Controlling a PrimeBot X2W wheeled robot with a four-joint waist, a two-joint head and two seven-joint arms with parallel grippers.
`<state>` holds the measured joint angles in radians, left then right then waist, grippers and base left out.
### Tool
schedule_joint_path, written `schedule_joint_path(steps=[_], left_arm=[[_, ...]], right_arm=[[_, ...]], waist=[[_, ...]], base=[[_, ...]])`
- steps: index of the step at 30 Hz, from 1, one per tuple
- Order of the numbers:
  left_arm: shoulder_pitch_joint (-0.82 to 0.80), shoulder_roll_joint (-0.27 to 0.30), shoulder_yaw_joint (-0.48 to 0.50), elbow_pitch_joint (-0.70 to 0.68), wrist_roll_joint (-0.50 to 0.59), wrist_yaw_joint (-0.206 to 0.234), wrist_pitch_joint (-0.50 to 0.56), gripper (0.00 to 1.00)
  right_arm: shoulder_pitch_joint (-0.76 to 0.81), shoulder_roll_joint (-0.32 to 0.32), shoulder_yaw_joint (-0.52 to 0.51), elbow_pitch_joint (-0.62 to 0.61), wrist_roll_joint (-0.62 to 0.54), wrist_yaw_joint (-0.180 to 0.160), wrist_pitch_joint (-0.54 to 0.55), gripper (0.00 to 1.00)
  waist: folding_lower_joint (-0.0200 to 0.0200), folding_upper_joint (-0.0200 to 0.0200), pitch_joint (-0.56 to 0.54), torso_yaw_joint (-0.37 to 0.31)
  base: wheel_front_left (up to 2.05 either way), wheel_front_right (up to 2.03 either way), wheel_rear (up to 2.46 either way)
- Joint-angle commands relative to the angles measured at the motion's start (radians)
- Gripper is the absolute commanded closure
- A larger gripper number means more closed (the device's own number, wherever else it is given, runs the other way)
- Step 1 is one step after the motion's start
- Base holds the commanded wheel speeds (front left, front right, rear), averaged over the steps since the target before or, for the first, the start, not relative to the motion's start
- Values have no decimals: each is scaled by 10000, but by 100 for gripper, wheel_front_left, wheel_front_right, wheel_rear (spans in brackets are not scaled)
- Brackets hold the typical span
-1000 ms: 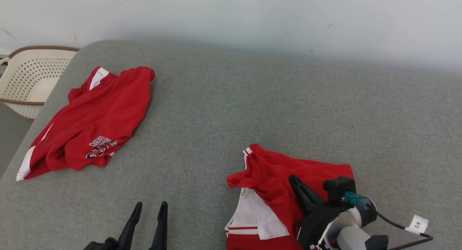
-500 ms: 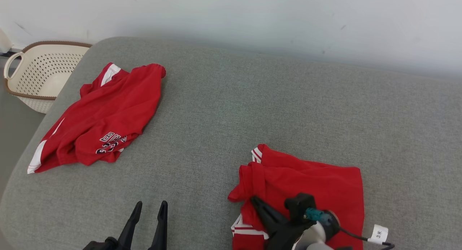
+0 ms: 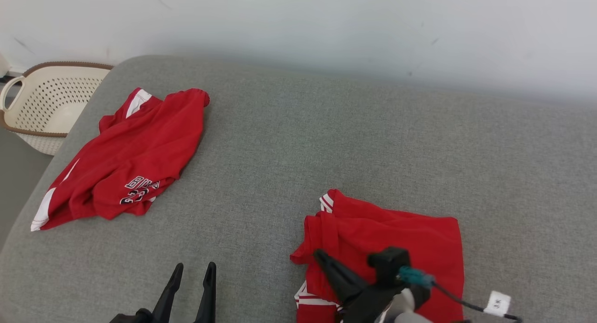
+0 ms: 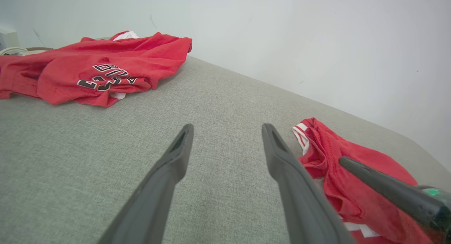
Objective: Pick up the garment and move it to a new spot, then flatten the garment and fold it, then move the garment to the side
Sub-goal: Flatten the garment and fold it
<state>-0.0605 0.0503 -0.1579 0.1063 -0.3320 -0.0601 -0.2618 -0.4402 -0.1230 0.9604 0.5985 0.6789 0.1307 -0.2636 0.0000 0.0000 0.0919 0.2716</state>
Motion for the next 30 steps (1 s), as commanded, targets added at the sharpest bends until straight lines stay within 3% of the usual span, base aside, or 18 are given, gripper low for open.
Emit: schedule_joint_path(steps=[1, 2, 3, 4, 5, 11, 16, 22, 30], left_arm=[[167, 5, 22, 43, -16, -14, -47, 0], [198, 6, 48, 36, -8, -8, -48, 0], [221, 6, 54, 27, 3, -5, -47, 0], [243, 6, 91, 4, 17, 5, -48, 0], [269, 6, 112, -20, 36, 13, -47, 0], [474, 6, 375, -226, 210, 82, -48, 0], [615, 6, 714, -382, 563, 152, -47, 0], [637, 5, 1051, -524, 722, 175, -47, 0], [530, 6, 1119, -591, 753, 167, -47, 0]], right_arm=[[82, -245, -222, -249, 50, 1, -7, 100], [142, -334, -432, -442, 56, 1, -7, 100], [220, -431, -672, -612, 31, 1, -7, 63], [285, -543, -927, -773, -48, 1, -7, 36], [357, -667, -1208, -899, -170, 1, -6, 0], [883, -1350, -3125, -1393, -756, 1, -4, 0], [1322, -1879, -4268, -1063, -1078, 1, 4, 0], [1455, -2058, -4680, -769, -883, 1, 522, 0], [1425, -1914, -4506, -665, -599, 1, 1161, 0]], waist=[[0, 0, -84, -56], [0, 0, -121, -87], [0, 0, -152, -112], [0, 0, -196, -155], [0, 0, -229, -192], [0, 0, -417, -483], [0, 0, -507, -760], [0, 0, -504, -1006], [0, 0, -356, -1088]], base=[[0, 0, 0], [0, 0, 0], [0, 0, 0], [0, 0, 0], [0, 0, 0], [0, 0, 0], [0, 0, 0], [0, 0, 0], [0, 0, 0]])
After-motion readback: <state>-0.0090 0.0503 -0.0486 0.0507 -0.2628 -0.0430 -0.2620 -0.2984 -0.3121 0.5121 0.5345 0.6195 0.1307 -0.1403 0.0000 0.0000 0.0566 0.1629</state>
